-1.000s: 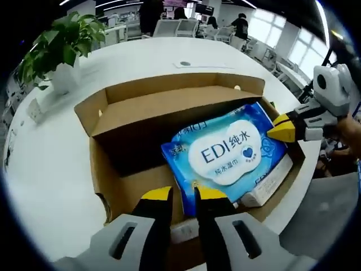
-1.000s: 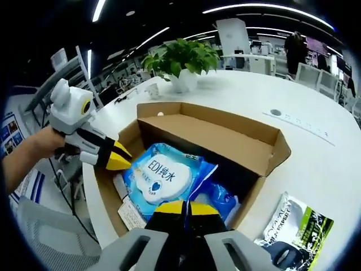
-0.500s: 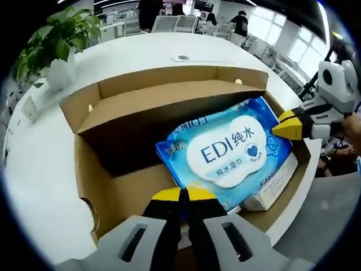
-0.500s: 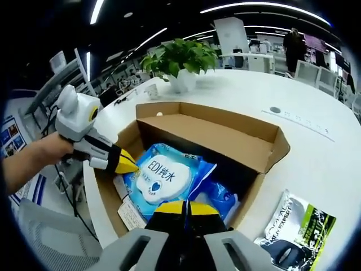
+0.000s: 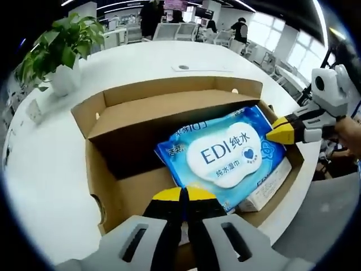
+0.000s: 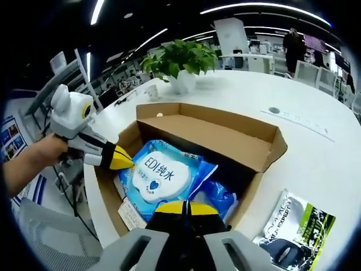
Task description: Operate the shoe box by opening the lid, removing the specified soft item, and placing it in the target area until the item is outside and the box remains undamaged.
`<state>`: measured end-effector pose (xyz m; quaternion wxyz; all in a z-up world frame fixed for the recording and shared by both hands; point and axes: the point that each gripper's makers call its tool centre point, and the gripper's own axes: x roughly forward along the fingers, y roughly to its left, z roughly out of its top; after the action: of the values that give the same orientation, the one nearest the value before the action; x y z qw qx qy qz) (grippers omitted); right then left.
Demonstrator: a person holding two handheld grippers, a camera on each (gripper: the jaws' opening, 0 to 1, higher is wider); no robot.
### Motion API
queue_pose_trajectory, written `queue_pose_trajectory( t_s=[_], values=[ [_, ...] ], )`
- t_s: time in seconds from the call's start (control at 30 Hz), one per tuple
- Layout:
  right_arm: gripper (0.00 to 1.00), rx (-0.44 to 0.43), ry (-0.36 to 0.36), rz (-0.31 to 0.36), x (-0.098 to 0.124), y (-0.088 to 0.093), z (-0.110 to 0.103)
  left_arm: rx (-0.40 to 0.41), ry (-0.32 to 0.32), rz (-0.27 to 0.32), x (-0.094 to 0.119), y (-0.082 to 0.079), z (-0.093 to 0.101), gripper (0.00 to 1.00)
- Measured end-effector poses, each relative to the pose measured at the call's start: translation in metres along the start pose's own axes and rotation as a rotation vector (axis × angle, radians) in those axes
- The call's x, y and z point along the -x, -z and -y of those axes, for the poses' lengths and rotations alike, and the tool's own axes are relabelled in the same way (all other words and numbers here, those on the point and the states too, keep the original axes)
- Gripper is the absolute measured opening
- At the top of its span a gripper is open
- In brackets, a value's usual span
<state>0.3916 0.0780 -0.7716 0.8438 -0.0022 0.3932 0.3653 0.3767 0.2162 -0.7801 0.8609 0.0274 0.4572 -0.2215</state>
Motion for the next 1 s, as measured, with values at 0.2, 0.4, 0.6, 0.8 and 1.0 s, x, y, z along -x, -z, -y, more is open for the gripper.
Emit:
queue_pose_trajectory(
  t_s=[0.2, 0.4, 0.6, 0.8, 1.0],
  values=[
    [0.00, -0.020, -0.008, 0.016, 0.007, -0.005, 0.000, -0.004, -0.002, 0.023, 0.007, -0.006, 0.003, 0.00],
    [0.00, -0.026, -0.015, 0.028, 0.013, -0.009, -0.001, -0.004, 0.003, 0.039, 0.015, -0.011, 0.006, 0.00],
    [0.00, -0.054, -0.028, 0.042, 0.021, -0.012, -0.001, 0.009, 0.019, 0.056, 0.021, -0.015, 0.010, 0.00],
    [0.00, -0.075, -0.036, 0.052, 0.030, -0.014, 0.001, 0.003, 0.035, 0.068, 0.028, -0.022, 0.018, 0.00],
    [0.00, -0.089, -0.031, 0.055, 0.040, -0.013, 0.007, 0.002, 0.064, 0.074, 0.032, -0.029, 0.029, 0.00]
  ],
)
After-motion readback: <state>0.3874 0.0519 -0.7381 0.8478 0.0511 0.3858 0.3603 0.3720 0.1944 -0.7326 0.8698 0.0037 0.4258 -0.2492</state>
